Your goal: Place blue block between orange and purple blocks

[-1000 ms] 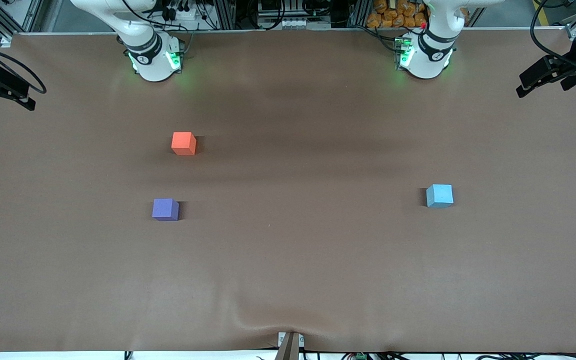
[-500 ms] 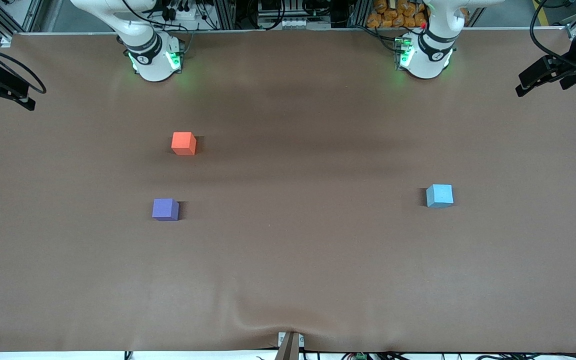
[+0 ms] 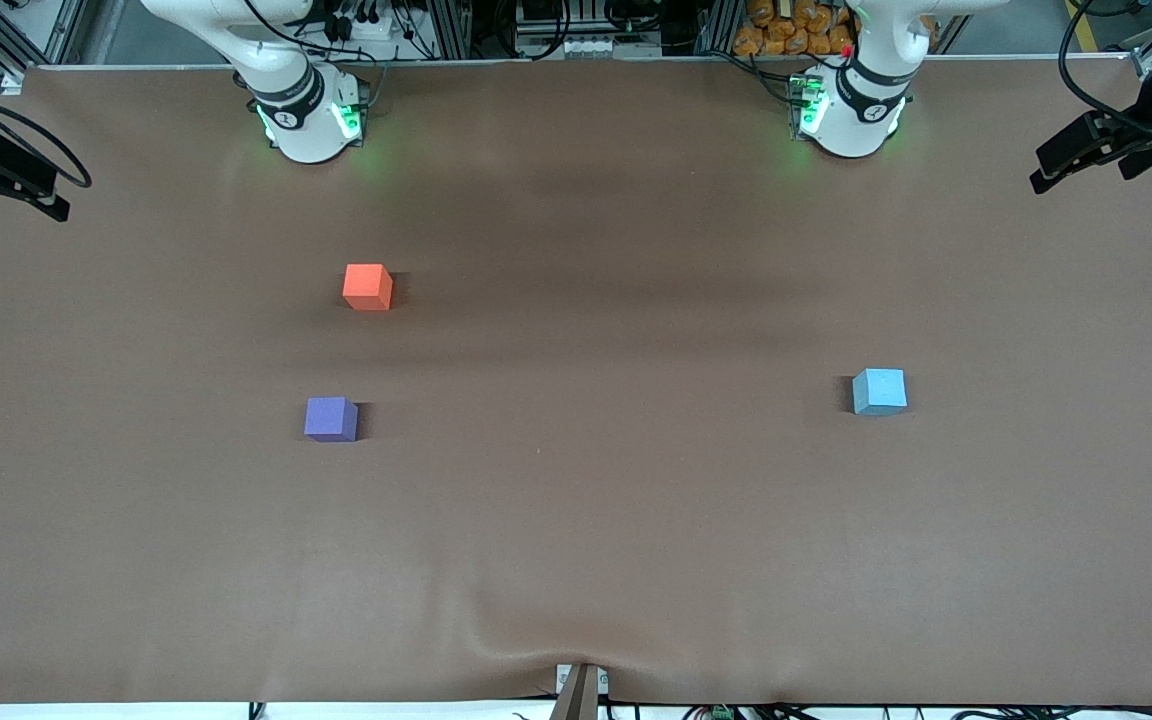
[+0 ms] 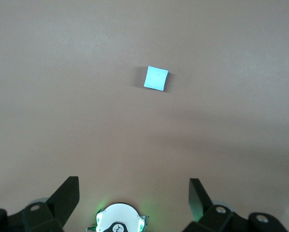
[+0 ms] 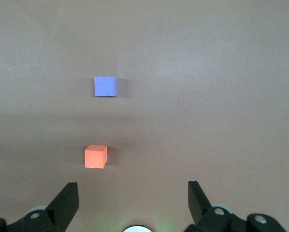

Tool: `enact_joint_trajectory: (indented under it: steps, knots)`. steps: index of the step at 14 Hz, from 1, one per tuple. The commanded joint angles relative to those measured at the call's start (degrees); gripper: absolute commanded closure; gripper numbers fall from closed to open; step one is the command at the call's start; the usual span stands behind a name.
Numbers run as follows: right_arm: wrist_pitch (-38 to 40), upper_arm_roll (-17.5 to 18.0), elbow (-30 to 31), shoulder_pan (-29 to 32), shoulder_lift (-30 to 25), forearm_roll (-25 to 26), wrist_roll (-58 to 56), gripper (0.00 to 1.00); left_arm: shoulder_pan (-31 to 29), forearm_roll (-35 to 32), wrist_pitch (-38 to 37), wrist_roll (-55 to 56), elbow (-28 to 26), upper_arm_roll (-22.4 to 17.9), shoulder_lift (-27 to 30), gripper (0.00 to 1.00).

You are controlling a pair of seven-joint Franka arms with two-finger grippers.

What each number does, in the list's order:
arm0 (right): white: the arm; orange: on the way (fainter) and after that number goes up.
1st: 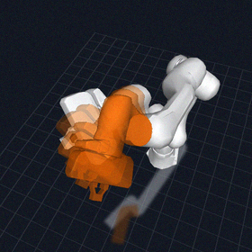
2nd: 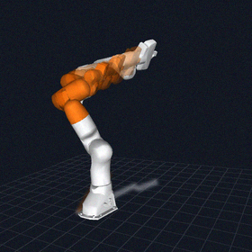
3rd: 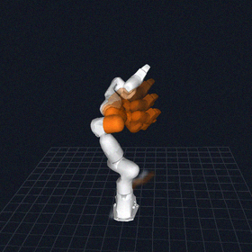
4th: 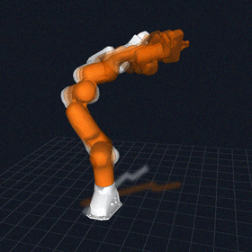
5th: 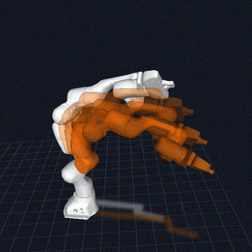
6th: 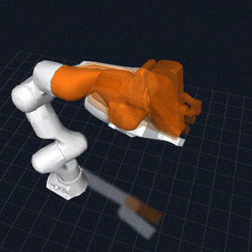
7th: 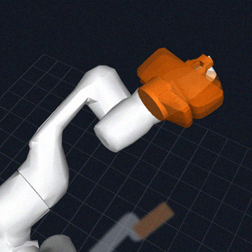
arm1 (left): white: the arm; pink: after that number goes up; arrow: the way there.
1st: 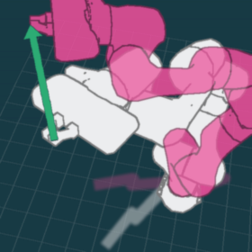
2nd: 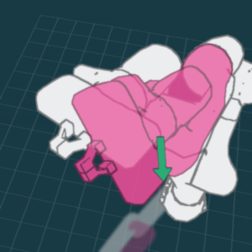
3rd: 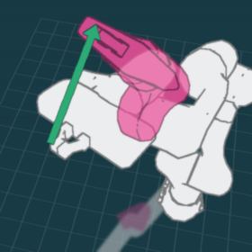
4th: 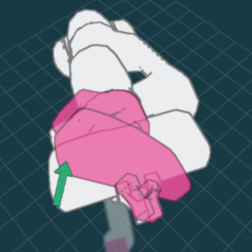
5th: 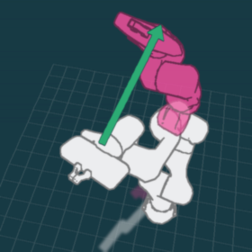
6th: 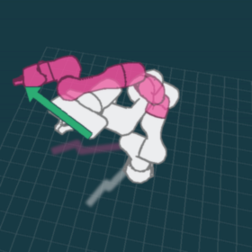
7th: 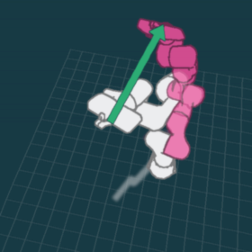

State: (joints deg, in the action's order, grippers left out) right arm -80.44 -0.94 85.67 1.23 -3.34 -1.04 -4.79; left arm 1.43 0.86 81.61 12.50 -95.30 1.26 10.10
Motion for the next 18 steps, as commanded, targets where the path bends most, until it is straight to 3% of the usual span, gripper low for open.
enact_joint_trajectory:
  steps: [1,9,15,18]
  knots:
    - [0.9,0.8,-1.4,1.1,0.5,0.4,0.7,0.00,-0.5,1.0,0.2,-0.9,-0.1,0.1,0.1,0.00]
    - [1.3,0.8,-1.4,1.1,0.5,0.5,0.7,0.00,-0.3,0.9,5.2,-0.9,-3.8,0.1,-0.1,0.00]
    - [1.4,0.8,-1.5,1.0,0.5,0.4,0.7,0.00,-0.1,0.3,18.4,-1.0,-15.3,1.2,-0.2,0.00]
    - [1.4,0.8,-1.5,1.1,0.5,0.4,0.7,0.00,-0.6,0.7,23.5,-0.3,-21.0,1.4,-3.2,0.00]
